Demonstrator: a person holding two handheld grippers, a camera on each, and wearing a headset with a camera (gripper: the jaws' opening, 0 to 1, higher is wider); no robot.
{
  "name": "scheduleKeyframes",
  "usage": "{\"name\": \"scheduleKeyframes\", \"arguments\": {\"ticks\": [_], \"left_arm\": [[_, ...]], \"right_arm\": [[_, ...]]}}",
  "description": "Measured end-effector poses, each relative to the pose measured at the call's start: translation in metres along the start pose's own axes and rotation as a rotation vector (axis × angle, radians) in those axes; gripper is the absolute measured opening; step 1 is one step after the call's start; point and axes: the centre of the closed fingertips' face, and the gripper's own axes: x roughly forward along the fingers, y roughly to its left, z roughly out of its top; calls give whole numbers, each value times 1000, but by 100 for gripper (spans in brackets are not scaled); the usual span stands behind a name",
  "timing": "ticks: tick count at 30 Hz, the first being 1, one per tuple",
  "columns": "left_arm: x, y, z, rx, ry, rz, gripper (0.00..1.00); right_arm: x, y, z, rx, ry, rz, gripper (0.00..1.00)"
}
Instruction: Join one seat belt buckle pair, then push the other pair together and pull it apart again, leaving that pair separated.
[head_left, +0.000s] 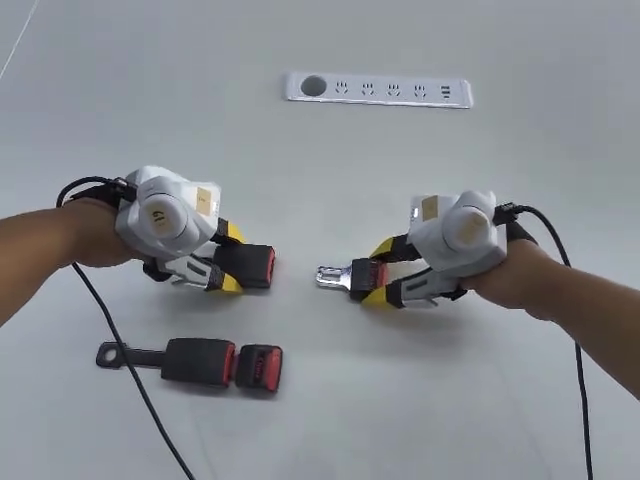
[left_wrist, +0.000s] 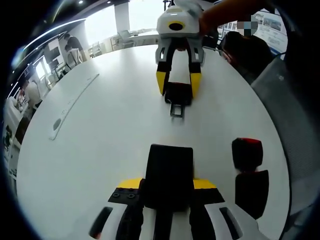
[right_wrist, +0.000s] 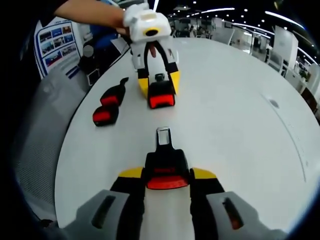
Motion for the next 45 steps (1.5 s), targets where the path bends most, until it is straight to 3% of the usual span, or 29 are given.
{"name": "scheduleKeyframes", "arguments": {"ticks": [21, 37, 42, 45], "left_arm": [[0, 0, 0, 1, 5, 1, 36], [1, 0, 0, 6, 20, 2, 36], [1, 2, -2, 1, -1, 10, 35], [2, 3, -3, 7, 7, 7, 35]], "right_arm": [[29, 1, 37, -8, -34, 7, 34], [44, 3, 54, -40, -37, 21, 34], [43, 3, 53, -21, -57, 25, 33], [44, 3, 55, -18, -56, 17, 33]]}}
